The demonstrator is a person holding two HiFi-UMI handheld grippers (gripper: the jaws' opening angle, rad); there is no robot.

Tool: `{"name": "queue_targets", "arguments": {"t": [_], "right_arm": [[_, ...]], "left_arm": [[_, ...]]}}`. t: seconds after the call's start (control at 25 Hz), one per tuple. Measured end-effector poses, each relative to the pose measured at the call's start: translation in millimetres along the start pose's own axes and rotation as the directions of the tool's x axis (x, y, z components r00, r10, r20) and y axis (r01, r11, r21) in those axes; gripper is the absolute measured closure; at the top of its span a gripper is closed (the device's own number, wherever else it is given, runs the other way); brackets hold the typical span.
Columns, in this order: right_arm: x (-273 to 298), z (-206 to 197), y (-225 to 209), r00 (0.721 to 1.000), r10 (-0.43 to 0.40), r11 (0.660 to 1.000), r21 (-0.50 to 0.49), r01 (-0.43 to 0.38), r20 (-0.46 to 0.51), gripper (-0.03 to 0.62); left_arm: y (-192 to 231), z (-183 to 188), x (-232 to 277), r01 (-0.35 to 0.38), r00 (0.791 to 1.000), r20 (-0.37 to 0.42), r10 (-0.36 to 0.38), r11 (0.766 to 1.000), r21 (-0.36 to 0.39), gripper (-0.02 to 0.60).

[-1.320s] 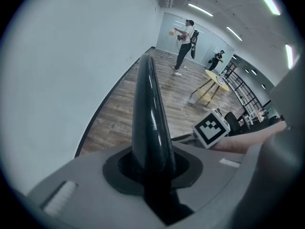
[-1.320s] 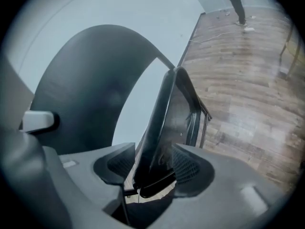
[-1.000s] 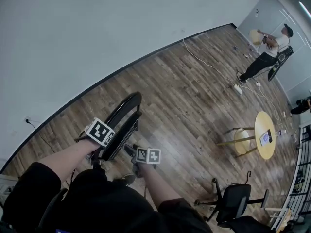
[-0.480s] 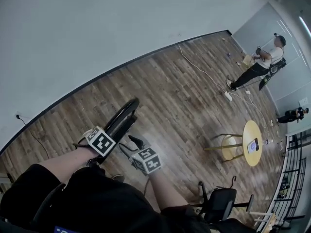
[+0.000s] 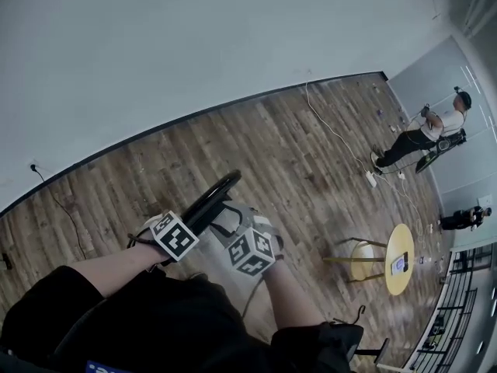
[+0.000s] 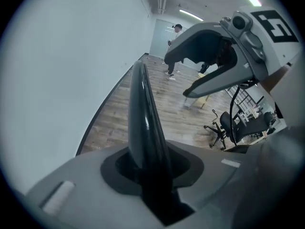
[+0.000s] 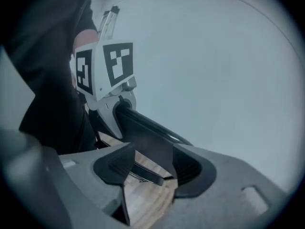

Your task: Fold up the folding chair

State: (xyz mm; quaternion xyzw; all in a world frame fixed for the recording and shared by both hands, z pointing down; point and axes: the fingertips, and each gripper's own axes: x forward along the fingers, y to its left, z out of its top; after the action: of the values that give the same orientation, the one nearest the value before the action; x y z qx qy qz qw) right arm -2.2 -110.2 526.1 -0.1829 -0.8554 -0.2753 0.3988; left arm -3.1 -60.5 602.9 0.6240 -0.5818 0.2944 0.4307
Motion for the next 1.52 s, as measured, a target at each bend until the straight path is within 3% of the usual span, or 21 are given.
{"name": "queue_targets", "arguments": {"t": [0.24,0.48,0.56,0.72,0.88,1.0,1.04,1.16,1.32,1.52], "right_arm": [[8,-2,-16,0.998,0.047,0.961,-0.271,-0.055,-0.038,0.358],[17,-9,-17,0.977,0.208,0.837,-0.509,-0.199,-0.042,0.333],[21,-15,-20,0.957,0.28,0.766,-0.585,-0.267,-0.07,0.33],[36,-31,-23,0.891,0.413,0.588,-0.692,-0.418,-0.188,0.301],[54,-66,-4,0.814,0.468,0.406,-0.733,-0.545,-0.346,0.303],[52,-94,16,0.752,0.496,0.305,-0.723,-0.619,-0.435,0.307],[49,-100,20,0.739,0.505,0.283,-0.723,-0.63,-0.446,0.335],[43,-102,25,0.724,0.534,0.267,-0.725,-0.634,-0.437,0.37],[44,-103,25,0.738,0.525,0.265,-0.742,-0.616,-0.425,0.387],[41,-103,30,0.75,0.524,0.299,-0.737,-0.606,-0.404,0.445]], "left_arm": [[-8,-1,3,-0.017,1.0,0.003,0.017,1.0,0.008,0.494],[-18,-3,4,-0.058,0.998,-0.017,0.058,0.998,0.012,0.499],[-18,-3,3,-0.076,0.997,-0.025,0.076,0.997,0.006,0.497],[-21,5,3,-0.108,0.994,-0.03,0.109,0.994,0.017,0.499],[-36,2,10,-0.152,0.988,-0.033,0.153,0.988,0.036,0.5],[-54,0,15,-0.151,0.987,-0.039,0.153,0.988,0.036,0.5],[-60,0,16,-0.148,0.988,-0.04,0.149,0.988,0.034,0.5],[-64,-2,16,-0.153,0.987,-0.044,0.154,0.988,0.022,0.499],[-65,-3,18,-0.162,0.986,-0.046,0.162,0.987,0.014,0.494],[-71,-6,18,-0.155,0.986,-0.055,0.155,0.988,-0.006,0.494]]}}
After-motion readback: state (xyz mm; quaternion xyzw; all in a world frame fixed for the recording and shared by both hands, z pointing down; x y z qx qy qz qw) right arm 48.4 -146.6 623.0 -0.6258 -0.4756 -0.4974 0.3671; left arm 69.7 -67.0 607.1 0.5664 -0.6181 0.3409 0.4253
